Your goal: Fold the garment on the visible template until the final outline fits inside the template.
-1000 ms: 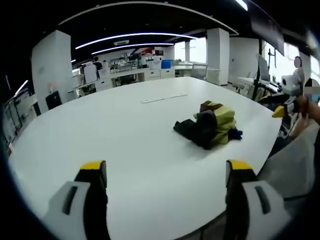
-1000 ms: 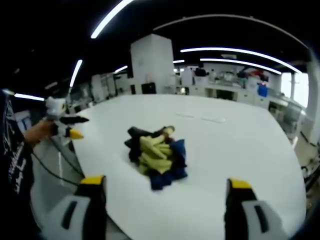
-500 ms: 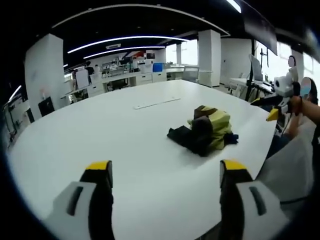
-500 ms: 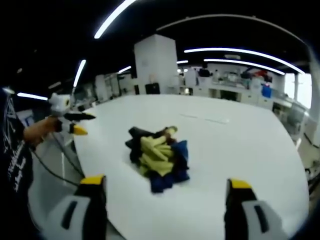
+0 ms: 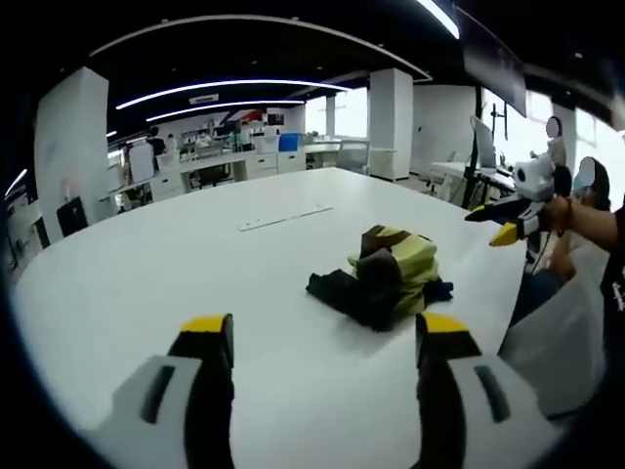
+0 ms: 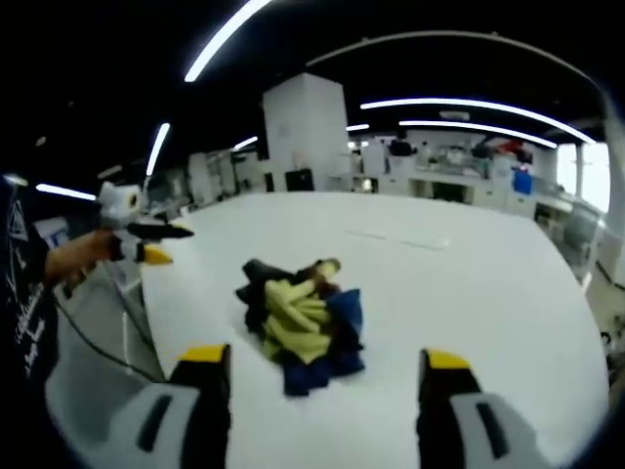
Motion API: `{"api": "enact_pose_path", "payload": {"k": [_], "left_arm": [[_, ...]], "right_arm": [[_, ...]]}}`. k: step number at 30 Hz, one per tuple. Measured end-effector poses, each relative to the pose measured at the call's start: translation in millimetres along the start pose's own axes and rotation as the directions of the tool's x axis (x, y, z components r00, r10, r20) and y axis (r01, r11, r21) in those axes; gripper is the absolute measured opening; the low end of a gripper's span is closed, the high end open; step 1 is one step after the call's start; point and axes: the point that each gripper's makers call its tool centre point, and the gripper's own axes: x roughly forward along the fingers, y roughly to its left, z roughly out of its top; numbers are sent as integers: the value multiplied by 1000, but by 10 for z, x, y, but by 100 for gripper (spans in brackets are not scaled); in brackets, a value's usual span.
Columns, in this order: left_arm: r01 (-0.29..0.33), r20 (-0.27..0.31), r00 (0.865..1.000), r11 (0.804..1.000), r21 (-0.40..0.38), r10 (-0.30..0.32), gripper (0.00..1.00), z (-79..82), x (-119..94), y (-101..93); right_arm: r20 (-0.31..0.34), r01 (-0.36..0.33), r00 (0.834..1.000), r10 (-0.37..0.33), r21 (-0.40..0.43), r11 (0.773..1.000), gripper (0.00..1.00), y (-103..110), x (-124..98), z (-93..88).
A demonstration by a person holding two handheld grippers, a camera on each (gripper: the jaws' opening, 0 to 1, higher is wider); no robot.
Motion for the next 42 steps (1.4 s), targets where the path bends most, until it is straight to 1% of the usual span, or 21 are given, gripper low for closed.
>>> {"api": "enact_pose_path", "payload": {"k": [5,8,11,14,17,21,24,27,31,34,39,42], "left_arm": [[28,10,1000,1000,13,-28,67,73,87,-60],[39,20,999,999,19,-39,64,110,135,-79],[57,18,998,998,19,-57,62,126,193,-94],[79,15,997,997,22,-79,59,140,271,-142],[98,17,995,995,25,-98,56,157,342,-223],[135,-4,991,990,28,-135,51,141,460,-276],[154,-5,988,988,29,-154,49,153,536,-312],[170,-14,985,985,32,-169,48,152,616,-336],[188,-28,982,982,19,-188,45,135,716,-344],[203,-23,979,979,15,-203,43,159,772,-369],[229,-37,973,973,14,-229,38,153,882,-417],[241,-56,969,970,11,-240,33,132,956,-454]], "right_arm": [[-18,-7,1000,7,-7,1000,71,-65,85,-10],[-17,-13,1000,12,-20,1000,68,-95,132,-1],[-22,-18,1000,17,-27,999,64,-107,165,1],[-27,-16,1000,16,-27,1000,60,-141,217,-12],[-22,-13,1000,13,-31,999,54,-168,259,-8],[-22,-23,1000,22,-31,999,49,-181,324,-1],[-30,-31,999,30,-33,999,45,-194,381,-8],[-33,-42,999,42,-9,999,43,-190,440,7],[-35,-51,998,51,-6,999,42,-178,540,30],[-34,-68,997,68,-1,998,40,-149,609,49],[-52,-99,994,99,-3,995,32,-115,719,27],[-62,-115,991,115,4,993,26,-79,760,21]]}}
